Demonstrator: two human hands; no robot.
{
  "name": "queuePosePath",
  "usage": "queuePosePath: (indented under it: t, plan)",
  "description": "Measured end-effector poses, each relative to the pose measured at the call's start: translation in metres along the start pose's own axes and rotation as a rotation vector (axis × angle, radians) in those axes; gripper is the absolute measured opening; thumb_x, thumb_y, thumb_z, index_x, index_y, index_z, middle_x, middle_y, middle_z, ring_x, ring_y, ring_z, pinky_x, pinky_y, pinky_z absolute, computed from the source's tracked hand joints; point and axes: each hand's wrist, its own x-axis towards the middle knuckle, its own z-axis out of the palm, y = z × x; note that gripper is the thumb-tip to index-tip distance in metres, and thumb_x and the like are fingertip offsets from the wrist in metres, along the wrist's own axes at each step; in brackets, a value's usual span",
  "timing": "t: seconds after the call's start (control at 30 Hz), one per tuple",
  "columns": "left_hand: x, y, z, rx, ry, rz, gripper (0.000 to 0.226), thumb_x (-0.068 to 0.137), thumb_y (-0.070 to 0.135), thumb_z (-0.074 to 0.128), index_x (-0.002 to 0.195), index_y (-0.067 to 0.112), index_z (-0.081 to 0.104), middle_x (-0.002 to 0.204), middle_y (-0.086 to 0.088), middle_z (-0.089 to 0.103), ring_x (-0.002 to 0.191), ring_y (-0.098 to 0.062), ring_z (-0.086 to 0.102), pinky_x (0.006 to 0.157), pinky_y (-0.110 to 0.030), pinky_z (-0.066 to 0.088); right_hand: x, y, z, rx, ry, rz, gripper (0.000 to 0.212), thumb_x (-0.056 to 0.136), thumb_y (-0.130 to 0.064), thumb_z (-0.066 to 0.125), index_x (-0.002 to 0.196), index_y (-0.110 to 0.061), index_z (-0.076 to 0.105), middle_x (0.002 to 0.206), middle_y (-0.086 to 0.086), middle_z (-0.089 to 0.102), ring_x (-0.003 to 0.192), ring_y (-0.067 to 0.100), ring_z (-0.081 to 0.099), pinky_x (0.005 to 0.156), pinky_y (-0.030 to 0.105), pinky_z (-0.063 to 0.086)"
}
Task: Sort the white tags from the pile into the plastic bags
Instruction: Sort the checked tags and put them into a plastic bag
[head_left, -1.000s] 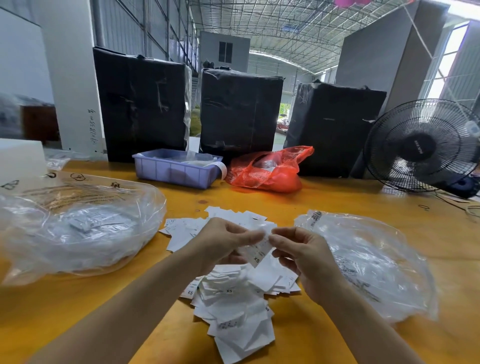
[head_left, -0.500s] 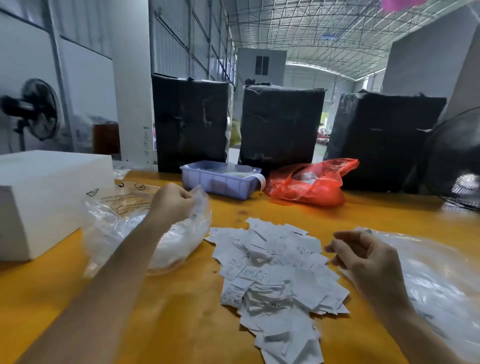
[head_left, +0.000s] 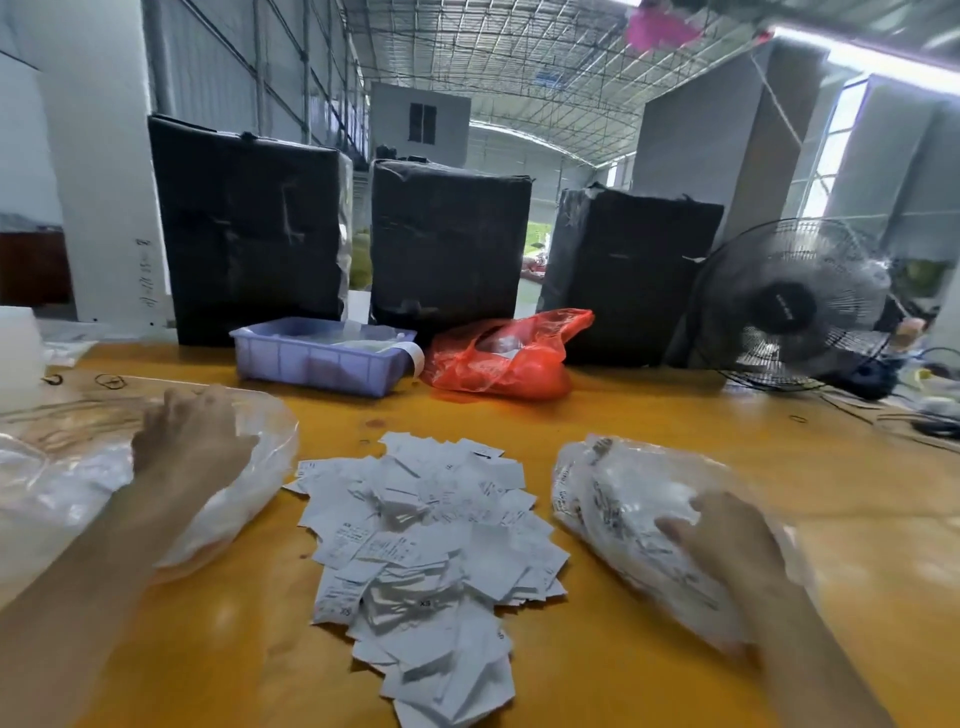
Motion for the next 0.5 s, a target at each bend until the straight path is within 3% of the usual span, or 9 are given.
queuePosePath:
  t: [0.07, 0.1, 0.2, 0.3, 0.37, 0.5]
  plan:
    - [-0.013, 0.022, 0.002, -0.119, 0.034, 0.120, 0.044, 0.086, 0.025, 0.066, 0.123, 0.005, 0.054, 0.120, -0.022, 0.053, 0.110, -0.037, 0.049, 0.087, -0.044, 0.043, 0.002, 0.004, 0.004, 0.074, 0.004, 0.004, 0.023, 0.087, -0.027, 0.066, 0.073, -0.008, 0.067, 0.076, 0.010, 0.067, 0.072, 0.025, 0.062, 0.069, 0.033, 0.051]
    - [-0.022, 0.033, 0.003, -0.165, 0.037, 0.181, 0.043, 0.085, 0.023, 0.066, 0.123, 0.005, 0.055, 0.120, -0.021, 0.054, 0.110, -0.037, 0.049, 0.088, -0.045, 0.043, 0.004, 0.005, 0.006, 0.074, 0.029, 0.004, 0.024, 0.087, -0.020, 0.065, 0.067, -0.006, 0.067, 0.072, 0.010, 0.067, 0.069, 0.025, 0.062, 0.068, 0.033, 0.052]
    - [-0.047, 0.062, 0.010, -0.295, -0.031, 0.360, 0.041, 0.084, 0.019, 0.068, 0.122, 0.006, 0.058, 0.120, -0.017, 0.057, 0.112, -0.034, 0.050, 0.094, -0.041, 0.040, 0.006, 0.006, 0.008, 0.123, 0.087, 0.020, 0.023, 0.087, -0.014, 0.058, 0.068, -0.004, 0.066, 0.080, 0.012, 0.067, 0.076, 0.029, 0.062, 0.065, 0.031, 0.050]
    - [-0.068, 0.084, 0.015, -0.391, -0.096, 0.547, 0.037, 0.086, 0.021, 0.067, 0.121, 0.010, 0.059, 0.124, -0.008, 0.057, 0.114, -0.025, 0.051, 0.094, -0.030, 0.037, 0.010, 0.008, 0.012, 0.220, 0.171, -0.001, 0.038, 0.091, -0.011, 0.051, 0.053, -0.012, 0.045, 0.062, 0.009, 0.052, 0.062, 0.026, 0.050, 0.052, 0.027, 0.033]
    - [-0.074, 0.092, 0.013, -0.457, -0.103, 0.630, 0.035, 0.085, 0.021, 0.068, 0.119, 0.012, 0.061, 0.120, -0.004, 0.061, 0.111, -0.020, 0.053, 0.090, -0.026, 0.038, 0.010, 0.005, 0.013, 0.286, 0.228, -0.027, 0.040, 0.090, -0.007, 0.048, 0.051, -0.013, 0.039, 0.054, 0.004, 0.042, 0.053, 0.022, 0.041, 0.047, 0.025, 0.027]
    - [-0.074, 0.099, 0.009, -0.574, -0.152, 0.643, 0.023, 0.086, 0.016, 0.066, 0.109, 0.012, 0.067, 0.104, 0.000, 0.068, 0.094, -0.014, 0.059, 0.077, -0.019, 0.043, 0.008, 0.000, 0.016, 0.299, 0.259, -0.070, 0.021, 0.088, -0.008, 0.055, 0.069, -0.006, 0.063, 0.068, 0.010, 0.061, 0.063, 0.025, 0.054, 0.053, 0.025, 0.036]
